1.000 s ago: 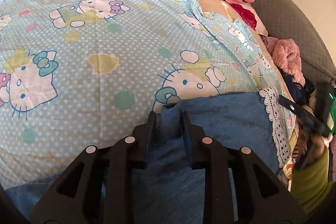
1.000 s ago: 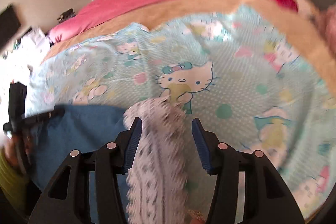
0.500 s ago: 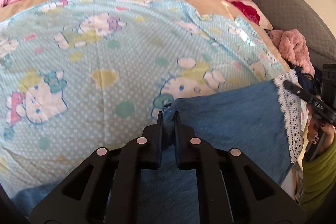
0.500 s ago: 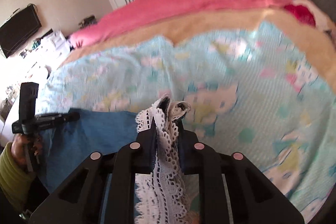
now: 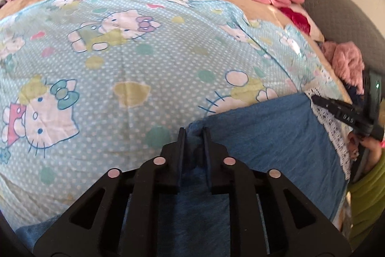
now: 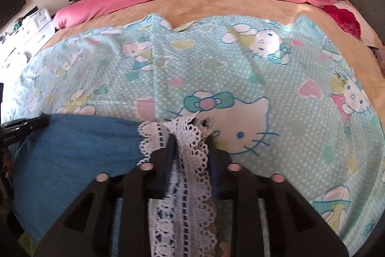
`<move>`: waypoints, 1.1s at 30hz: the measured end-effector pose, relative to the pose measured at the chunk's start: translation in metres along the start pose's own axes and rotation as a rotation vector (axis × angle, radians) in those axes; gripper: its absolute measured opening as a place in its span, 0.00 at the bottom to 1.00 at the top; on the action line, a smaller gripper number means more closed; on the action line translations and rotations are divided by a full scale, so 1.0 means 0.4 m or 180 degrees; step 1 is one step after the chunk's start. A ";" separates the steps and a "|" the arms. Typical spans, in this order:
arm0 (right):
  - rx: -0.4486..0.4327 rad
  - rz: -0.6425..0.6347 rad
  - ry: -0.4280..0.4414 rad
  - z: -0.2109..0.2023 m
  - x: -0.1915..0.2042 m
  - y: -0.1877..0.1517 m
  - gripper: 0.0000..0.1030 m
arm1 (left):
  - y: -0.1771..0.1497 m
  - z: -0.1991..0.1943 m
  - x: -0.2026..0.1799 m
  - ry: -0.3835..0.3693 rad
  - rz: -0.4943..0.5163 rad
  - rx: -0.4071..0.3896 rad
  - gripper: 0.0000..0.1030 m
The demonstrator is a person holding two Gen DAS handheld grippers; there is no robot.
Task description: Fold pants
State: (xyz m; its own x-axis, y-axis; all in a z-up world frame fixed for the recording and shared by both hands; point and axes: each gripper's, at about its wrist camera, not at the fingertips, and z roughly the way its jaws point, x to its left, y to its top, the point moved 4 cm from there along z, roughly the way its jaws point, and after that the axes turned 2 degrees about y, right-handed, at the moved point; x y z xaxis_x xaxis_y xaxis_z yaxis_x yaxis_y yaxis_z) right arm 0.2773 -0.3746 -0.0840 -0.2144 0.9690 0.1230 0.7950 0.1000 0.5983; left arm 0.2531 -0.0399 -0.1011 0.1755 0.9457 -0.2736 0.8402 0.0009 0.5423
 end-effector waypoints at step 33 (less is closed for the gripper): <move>0.0167 -0.0298 -0.0359 -0.176 0.140 -0.293 0.73 | -0.251 -0.262 0.149 0.0749 -0.0180 -0.0037 0.82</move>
State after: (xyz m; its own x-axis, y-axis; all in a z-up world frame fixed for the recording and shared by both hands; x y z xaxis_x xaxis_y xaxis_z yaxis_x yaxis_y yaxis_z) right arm 0.1322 -0.3481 -0.0913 -0.2264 0.9738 -0.0228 0.8037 0.2000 0.5604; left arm 0.1252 0.0505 -0.0886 0.0030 0.9937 -0.1119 0.8392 0.0584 0.5407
